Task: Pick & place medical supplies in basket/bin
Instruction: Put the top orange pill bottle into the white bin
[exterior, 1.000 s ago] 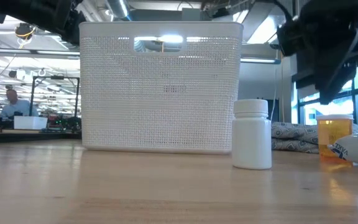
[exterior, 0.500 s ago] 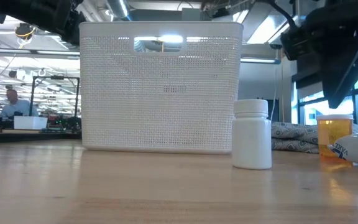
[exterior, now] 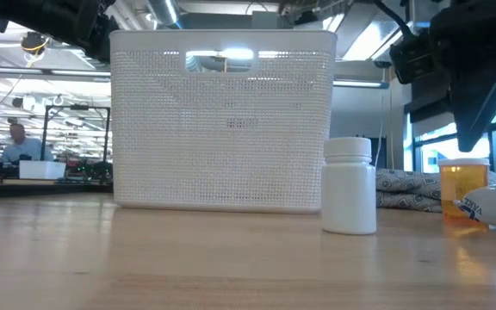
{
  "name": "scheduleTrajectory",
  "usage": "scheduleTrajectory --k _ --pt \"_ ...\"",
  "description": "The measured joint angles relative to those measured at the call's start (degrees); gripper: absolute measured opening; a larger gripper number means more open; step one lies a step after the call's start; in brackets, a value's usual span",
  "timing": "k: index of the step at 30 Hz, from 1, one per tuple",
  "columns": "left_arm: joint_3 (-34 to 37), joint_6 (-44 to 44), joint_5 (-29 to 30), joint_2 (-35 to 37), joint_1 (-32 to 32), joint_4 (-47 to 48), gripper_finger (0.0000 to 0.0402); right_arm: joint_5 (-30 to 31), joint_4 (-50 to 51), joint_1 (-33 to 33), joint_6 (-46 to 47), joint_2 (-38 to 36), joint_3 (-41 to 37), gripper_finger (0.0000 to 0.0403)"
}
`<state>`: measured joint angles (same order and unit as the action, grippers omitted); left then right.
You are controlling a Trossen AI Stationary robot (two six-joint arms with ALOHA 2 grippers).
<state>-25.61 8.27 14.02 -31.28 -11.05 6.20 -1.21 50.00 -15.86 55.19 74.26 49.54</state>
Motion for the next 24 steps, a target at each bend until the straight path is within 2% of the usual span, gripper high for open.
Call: scheduleTrajectory --k 6,11,24 --pt "0.0 0.0 0.0 0.0 0.0 0.0 0.0141 0.3 -0.1 0.0 1.5 0.6 0.0 0.0376" --pt "0.0 0.0 0.0 0.0 0.0 0.0 0.0141 3.6 0.5 0.0 3.0 3.5 0.0 0.0370" --pt "0.0 0.0 0.0 -1.4 0.0 0.0 0.0141 2.6 0.4 0.1 3.1 9.9 0.0 0.0367"
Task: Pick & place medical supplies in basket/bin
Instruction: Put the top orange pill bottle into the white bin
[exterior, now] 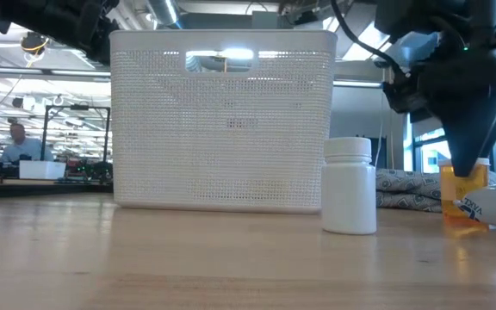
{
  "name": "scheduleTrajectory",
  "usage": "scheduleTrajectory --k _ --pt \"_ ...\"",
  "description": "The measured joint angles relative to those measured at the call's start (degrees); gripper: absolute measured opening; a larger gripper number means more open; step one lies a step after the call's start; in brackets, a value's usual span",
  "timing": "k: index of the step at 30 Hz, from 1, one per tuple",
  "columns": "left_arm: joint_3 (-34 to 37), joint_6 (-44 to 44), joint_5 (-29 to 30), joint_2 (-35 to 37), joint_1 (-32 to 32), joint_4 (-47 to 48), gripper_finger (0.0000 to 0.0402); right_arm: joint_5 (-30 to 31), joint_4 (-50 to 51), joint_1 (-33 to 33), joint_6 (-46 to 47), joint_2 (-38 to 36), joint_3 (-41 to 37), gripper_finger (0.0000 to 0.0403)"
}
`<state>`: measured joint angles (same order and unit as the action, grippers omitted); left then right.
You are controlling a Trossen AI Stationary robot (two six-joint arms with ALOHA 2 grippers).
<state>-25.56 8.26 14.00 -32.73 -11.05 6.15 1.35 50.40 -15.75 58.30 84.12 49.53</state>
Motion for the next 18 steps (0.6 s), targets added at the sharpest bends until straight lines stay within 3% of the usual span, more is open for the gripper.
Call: scheduleTrajectory --k 9,18 --pt "0.0 0.0 0.0 -0.8 0.0 -0.2 0.0141 0.5 0.0 0.3 -0.1 -0.1 0.0 0.0357" --pt "-0.1 0.6 0.0 -0.9 0.0 -0.2 0.0141 0.5 0.0 0.2 -0.2 -0.1 0.0 0.0263"
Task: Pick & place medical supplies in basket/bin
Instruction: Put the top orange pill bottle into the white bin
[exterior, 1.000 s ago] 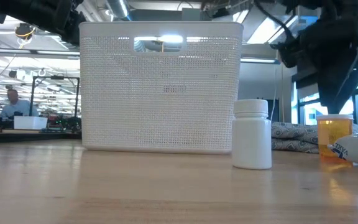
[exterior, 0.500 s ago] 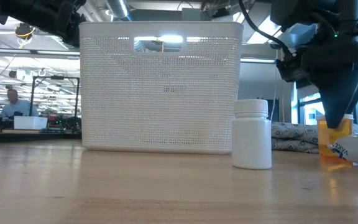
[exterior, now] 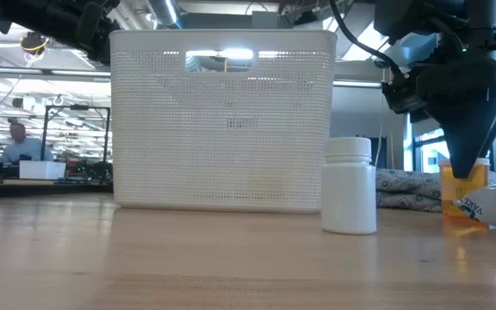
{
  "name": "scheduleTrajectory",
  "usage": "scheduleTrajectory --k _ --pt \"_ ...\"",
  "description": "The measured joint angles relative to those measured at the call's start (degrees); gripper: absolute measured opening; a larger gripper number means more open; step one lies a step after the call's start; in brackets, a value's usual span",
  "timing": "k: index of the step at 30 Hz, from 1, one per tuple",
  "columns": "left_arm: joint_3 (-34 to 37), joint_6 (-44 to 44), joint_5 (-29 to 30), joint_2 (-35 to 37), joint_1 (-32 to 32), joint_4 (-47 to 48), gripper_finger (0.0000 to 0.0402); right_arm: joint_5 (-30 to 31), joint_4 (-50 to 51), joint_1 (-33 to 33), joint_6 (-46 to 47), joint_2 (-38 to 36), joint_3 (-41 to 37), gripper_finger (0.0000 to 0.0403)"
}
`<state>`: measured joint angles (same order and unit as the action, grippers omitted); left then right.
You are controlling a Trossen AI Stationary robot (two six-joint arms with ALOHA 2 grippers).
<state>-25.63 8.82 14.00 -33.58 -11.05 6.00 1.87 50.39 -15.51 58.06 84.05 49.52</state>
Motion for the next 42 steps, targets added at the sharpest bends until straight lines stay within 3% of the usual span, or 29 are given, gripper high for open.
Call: scheduleTrajectory --k 8,14,24,31,37,42 --pt "0.0 0.3 0.0 0.0 0.0 0.1 0.0141 0.0 0.1 0.0 0.0 0.0 0.0 0.0206" --pt "0.0 0.4 0.0 0.0 0.0 0.1 0.0141 -0.7 0.1 0.0 0.0 -1.0 0.0 0.0215" --pt "0.0 0.5 0.0 0.0 0.0 0.2 0.0141 -9.0 0.4 0.0 -0.7 -3.7 1.0 0.0205" --pt "0.0 0.4 0.0 -0.1 0.0 0.0 0.0141 -6.9 -0.1 0.0 -10.5 -5.3 9.7 0.0216" --pt "0.0 0.5 0.0 -0.1 0.0 0.0 0.0141 -5.5 -3.3 0.0 -24.5 -5.4 20.3 0.0218" --pt "0.0 0.5 0.0 0.0 0.0 -0.1 0.0141 3.6 -3.0 0.2 -37.6 -5.4 29.7 0.0219"
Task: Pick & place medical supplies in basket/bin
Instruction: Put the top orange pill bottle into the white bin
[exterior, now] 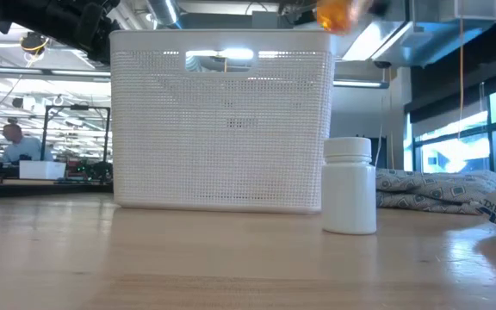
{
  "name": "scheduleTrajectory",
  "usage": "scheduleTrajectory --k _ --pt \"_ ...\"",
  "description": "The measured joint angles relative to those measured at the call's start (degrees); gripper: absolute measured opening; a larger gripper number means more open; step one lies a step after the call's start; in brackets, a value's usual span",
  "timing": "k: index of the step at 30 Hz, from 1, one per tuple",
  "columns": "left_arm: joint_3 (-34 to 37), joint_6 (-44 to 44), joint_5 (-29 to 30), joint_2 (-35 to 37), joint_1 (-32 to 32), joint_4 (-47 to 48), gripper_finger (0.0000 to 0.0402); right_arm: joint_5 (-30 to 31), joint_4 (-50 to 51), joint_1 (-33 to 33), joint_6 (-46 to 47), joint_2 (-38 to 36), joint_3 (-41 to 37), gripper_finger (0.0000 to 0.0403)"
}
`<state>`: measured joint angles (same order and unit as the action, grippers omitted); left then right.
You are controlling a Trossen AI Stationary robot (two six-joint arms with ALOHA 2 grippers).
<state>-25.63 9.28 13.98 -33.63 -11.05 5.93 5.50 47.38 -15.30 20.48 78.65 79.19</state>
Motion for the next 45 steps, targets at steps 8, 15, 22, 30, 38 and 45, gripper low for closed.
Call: scheduleTrajectory --k 8,15,22,30,38,45 --pt "0.0 0.0 0.0 0.0 0.0 0.0 0.0141 9.0 -0.5 7.7 -15.7 3.6 13.7 0.0211" --pt "0.0 0.1 -0.1 0.0 0.0 -0.1 0.0141 3.1 -0.1 16.8 -25.8 14.0 23.0 0.0210" --pt "0.0 0.9 -0.1 0.0 0.0 -0.2 0.0141 -1.7 2.8 23.2 -36.2 30.0 32.9 0.0214" --pt "0.0 0.8 -0.1 0.0 0.0 -0.2 0.0141 -2.0 11.3 26.7 -39.7 43.1 40.9 0.0214" --pt "0.0 0.5 -0.1 0.0 0.0 -0.2 0.0141 -4.3 14.6 26.6 -40.5 49.0 41.0 0.0214" --pt "0.0 0.5 -0.1 0.0 0.0 -0.1 0.0141 -9.7 17.0 26.5 -40.5 50.7 40.8 0.0214"
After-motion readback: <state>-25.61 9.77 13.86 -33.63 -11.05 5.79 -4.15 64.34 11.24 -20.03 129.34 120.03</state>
